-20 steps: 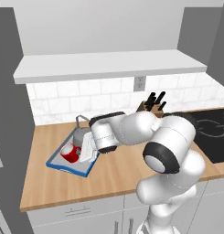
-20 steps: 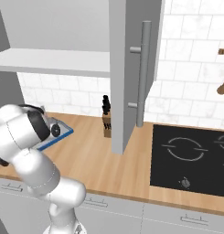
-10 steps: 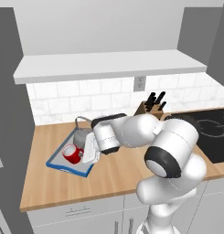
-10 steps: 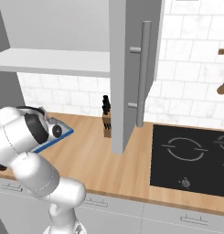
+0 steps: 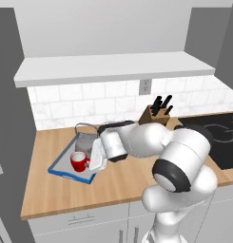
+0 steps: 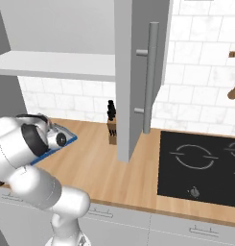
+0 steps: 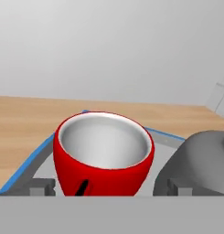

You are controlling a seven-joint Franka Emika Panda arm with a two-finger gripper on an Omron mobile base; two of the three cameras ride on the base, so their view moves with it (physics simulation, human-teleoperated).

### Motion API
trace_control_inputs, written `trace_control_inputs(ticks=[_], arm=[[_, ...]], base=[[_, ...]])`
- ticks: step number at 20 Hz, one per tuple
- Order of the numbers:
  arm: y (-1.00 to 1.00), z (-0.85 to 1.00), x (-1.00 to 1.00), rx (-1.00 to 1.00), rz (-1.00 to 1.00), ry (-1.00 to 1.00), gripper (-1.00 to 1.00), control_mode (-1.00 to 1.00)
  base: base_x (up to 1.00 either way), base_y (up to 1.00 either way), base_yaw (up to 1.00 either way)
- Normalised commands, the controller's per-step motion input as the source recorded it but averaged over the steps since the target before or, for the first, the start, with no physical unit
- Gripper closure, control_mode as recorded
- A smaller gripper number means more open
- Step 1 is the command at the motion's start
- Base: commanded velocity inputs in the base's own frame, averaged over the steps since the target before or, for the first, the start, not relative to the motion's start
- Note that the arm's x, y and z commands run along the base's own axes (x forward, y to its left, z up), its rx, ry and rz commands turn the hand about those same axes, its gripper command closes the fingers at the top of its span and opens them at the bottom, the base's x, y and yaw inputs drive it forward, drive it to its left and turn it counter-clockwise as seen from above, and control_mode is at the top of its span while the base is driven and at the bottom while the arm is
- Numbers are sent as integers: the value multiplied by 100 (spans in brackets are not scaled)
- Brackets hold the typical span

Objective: Pick the kettle from the counter and place it on the tray. Then pick the mug from the cabinet and place it on the tray. Then close the cabinet doors.

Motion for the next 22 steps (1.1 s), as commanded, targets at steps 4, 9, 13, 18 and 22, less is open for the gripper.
trace_control_inputs(ticks=[4,9,13,18,22], arm=[[-8,2,-1,0,-7,0,-100,-100],[0,20,-4,0,-6,0,-100,-100],[0,41,-13,0,-8,1,-100,-100],[0,51,-29,0,-7,0,-100,-100],[-4,53,-32,0,-8,0,-100,-100]], base=[[0,0,0],[0,0,0],[0,0,0],[0,0,0],[0,0,0]])
